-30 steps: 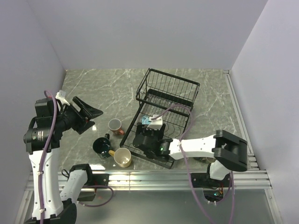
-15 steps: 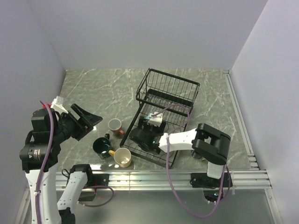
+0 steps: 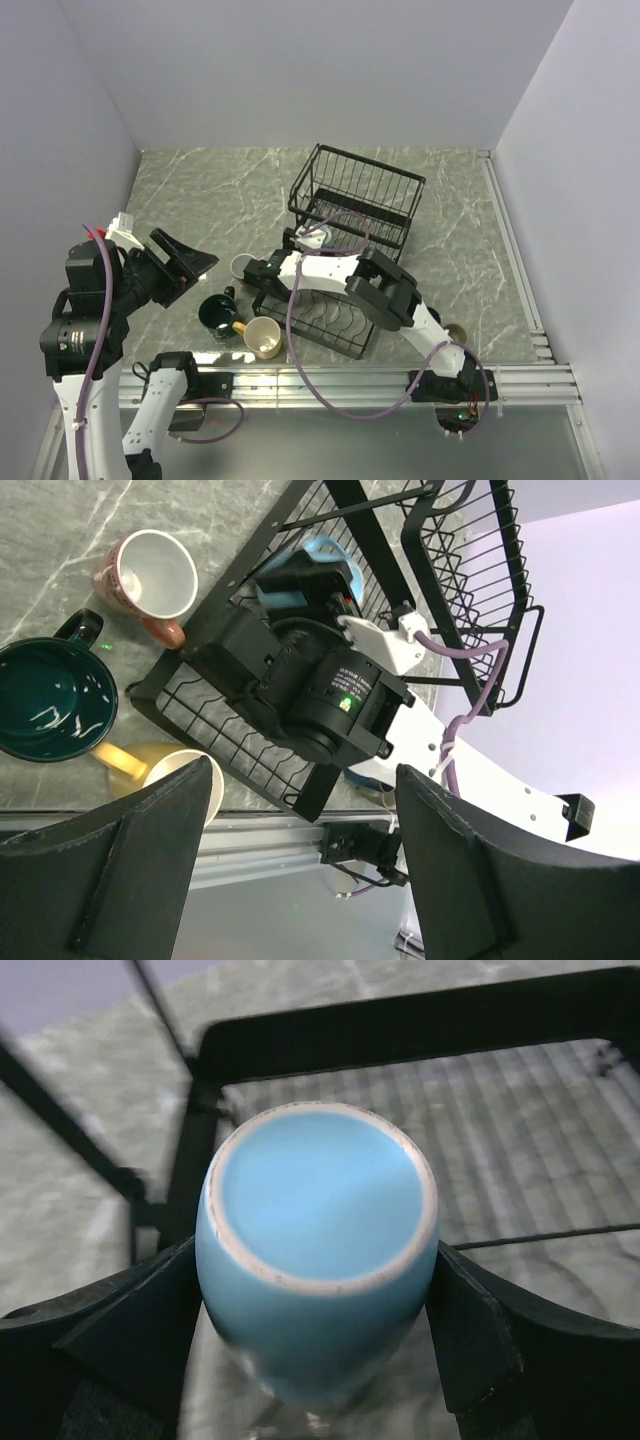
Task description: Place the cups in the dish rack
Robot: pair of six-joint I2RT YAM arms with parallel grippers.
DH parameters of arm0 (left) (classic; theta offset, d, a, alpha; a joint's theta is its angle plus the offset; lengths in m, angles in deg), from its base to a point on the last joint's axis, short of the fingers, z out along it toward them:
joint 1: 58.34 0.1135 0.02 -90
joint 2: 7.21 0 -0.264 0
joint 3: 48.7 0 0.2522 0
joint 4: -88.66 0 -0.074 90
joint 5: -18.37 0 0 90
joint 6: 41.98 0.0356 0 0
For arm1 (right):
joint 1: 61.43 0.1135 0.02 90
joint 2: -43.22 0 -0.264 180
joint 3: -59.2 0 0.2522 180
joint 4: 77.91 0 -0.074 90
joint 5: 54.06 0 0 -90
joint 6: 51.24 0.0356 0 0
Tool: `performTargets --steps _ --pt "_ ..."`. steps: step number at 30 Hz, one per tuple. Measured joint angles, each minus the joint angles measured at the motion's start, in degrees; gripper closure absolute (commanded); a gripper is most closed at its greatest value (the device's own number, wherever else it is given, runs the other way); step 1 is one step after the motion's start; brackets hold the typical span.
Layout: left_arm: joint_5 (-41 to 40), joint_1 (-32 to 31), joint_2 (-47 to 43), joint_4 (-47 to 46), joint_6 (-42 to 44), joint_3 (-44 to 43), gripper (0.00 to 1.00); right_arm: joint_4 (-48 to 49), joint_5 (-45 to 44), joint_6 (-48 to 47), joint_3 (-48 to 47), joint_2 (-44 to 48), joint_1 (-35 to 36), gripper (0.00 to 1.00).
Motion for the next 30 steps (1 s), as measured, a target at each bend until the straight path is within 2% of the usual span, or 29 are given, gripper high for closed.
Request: performTargets --steps 3,5,6,7,9,15,18,20,21,22,24,30 --pt "-0.3 0.0 -0.3 0.3 0.2 0.3 0.21 -5.7 -1.0 7.2 2.1 0.2 -0.3 1.0" --pt "-0.3 0.0 -0.5 0.4 0.3 0.6 0.21 -8.0 -1.7 9.9 3.5 0.3 -0.3 0.8" --pt "-0.3 0.0 -0.5 0.4 0.3 0.7 0.21 -9.3 -1.9 10.6 4.0 0.4 -0.3 0.52" --pt "-0.3 0.0 -0.4 0.4 0.4 0.9 0.21 -10.2 -2.1 11.1 4.3 0.4 -0.4 0.37" --pt "-0.3 0.0 -0.4 0.3 0.4 1.4 0.21 -12.0 -2.3 12.0 4.7 0.4 -0.5 0.19" --pt "0.0 -0.1 -0.1 0.1 0.4 2.9 0.22 -13.8 -0.1 12.1 2.8 0.4 -1.7 0.1" --pt "0.2 -0.2 0.2 -0.2 0.4 3.1 0.22 -11.2 1.7 5.3 1.7 0.8 -2.2 0.09" --pt "0.3 -0.2 0.3 -0.3 0.4 3.2 0.22 -2.7 3.0 -4.2 5.1 3.5 -2.4 0.09" --pt "0.3 -0.2 0.4 -0.4 0.4 3.2 0.22 1.8 4.4 -8.3 7.5 5.6 -2.5 0.05" --pt "0.3 -0.2 0.4 -0.5 0.4 3.2 0.22 11.0 6.4 -16.1 13.0 9.4 -2.5 0.04" --pt "0.3 -0.2 0.4 -0.7 0.4 3.2 0.22 19.7 9.6 -24.0 19.7 15.0 -2.7 0.03" --pt "0.3 -0.2 0.9 -1.1 0.3 3.2 0.22 31.0 14.6 -39.1 21.3 17.0 -4.0 0.02"
